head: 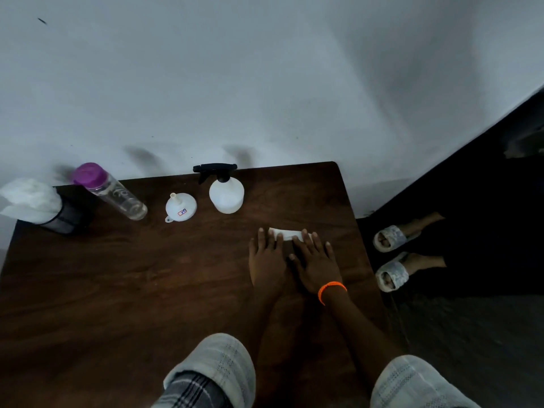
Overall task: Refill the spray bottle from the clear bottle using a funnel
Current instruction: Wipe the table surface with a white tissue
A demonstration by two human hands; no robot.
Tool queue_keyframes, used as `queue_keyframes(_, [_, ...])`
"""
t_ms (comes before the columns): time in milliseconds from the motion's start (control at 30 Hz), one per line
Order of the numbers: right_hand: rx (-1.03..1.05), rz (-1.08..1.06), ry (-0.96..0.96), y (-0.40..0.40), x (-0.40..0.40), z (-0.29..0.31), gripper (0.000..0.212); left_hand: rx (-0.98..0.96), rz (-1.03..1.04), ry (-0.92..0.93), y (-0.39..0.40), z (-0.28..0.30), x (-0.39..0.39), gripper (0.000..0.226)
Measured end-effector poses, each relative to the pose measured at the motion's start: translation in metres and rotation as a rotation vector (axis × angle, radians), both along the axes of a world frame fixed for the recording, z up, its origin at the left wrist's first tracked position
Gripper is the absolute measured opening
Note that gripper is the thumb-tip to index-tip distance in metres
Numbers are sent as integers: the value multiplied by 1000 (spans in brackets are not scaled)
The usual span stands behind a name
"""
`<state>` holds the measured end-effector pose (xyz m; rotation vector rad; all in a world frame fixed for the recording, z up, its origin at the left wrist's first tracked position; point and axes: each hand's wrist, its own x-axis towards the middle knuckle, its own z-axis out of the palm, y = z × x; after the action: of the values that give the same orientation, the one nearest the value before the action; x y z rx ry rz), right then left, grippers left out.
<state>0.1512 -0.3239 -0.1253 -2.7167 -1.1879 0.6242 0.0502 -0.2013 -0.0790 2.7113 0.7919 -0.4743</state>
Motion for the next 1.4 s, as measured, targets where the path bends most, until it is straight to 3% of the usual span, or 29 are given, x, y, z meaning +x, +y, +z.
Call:
queue_keyframes(500, [-11,61,2,-105,-126,2,62,-18,51,121,-106,7,-126,66])
queue_keyframes(633, [-30,140,-4,-134,-149,-5,60,-59,82,151,-135,14,-154,81])
queue_keyframes(800, [-15,199,2,-174,-160,-9,60,-79,139,87,-173,-5,-176,63])
queue_keyframes(1033, [-61,149,43,-227,-141,-4,60,-63,23,113,-220,-8,-159,61])
queue_keyframes(1133, [-105,117,65,-240,-127,1,57,-64,-35,146,-223,1,-143,70])
queue_keyframes(1400, [-77,52,22,-209,-79,2,60,-60,-47,109,-196,0,-81,67])
